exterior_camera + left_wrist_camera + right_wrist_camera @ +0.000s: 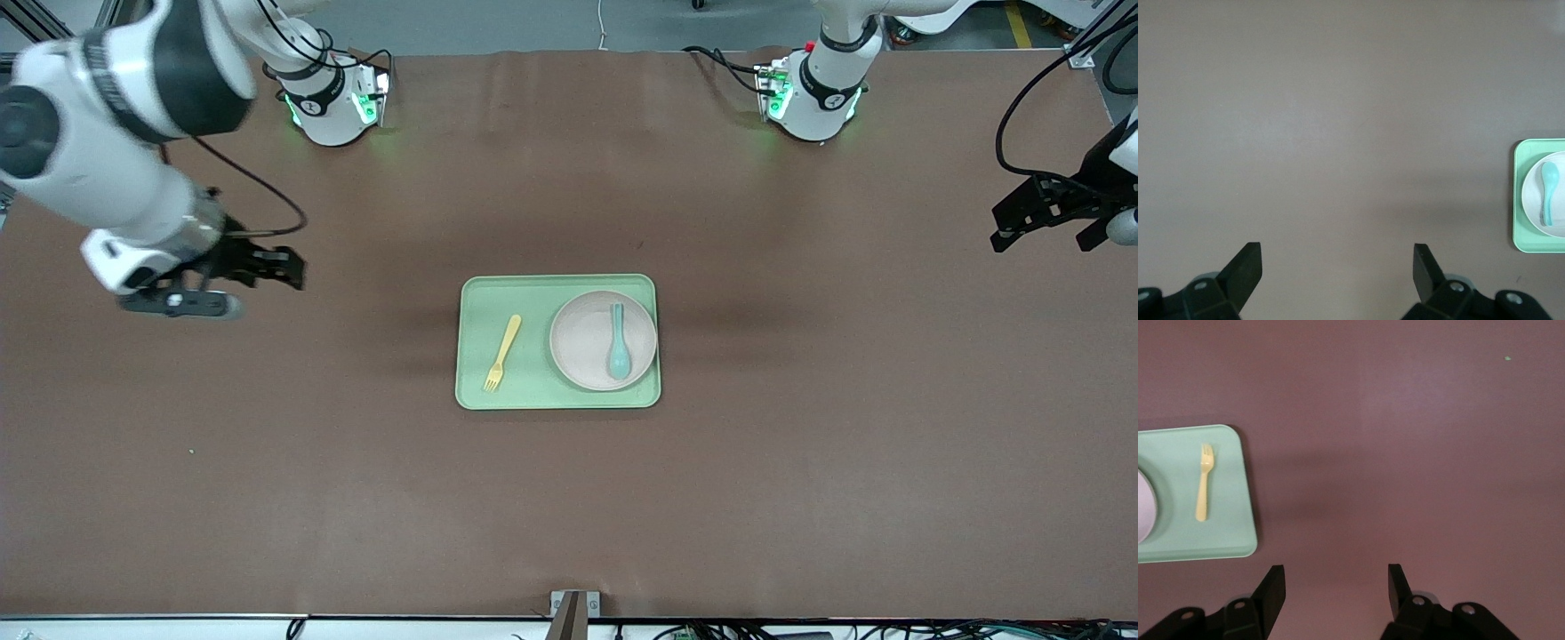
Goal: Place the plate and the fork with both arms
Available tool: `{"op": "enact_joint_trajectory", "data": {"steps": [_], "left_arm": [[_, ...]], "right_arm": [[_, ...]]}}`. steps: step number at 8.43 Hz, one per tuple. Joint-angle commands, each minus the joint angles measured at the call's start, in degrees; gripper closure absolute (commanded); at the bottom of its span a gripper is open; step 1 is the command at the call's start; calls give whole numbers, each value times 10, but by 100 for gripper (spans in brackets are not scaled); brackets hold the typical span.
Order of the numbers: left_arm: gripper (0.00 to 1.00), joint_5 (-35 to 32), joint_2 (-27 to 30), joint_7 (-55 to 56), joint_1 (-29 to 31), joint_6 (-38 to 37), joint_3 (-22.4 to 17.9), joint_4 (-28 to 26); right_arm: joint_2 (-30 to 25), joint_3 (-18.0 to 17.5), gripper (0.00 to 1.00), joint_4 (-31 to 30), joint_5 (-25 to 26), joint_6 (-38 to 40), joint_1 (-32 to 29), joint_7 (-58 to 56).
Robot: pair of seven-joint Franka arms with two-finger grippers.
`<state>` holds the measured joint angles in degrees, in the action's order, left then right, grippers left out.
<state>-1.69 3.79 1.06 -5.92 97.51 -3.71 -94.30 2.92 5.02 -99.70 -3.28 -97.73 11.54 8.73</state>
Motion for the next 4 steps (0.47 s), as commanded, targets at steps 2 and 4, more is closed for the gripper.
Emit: {"op": "enact_joint_trajectory", "data": {"steps": [2,4], "left_arm": [[0,6,2,0,2,-13,2,10],[0,6,5,0,3,-13,1,11]], "right_arm": [[-12,-10,29,80,-2,87,-99,-121],[-11,-11,16,93,19,81,-118,-134]]}}
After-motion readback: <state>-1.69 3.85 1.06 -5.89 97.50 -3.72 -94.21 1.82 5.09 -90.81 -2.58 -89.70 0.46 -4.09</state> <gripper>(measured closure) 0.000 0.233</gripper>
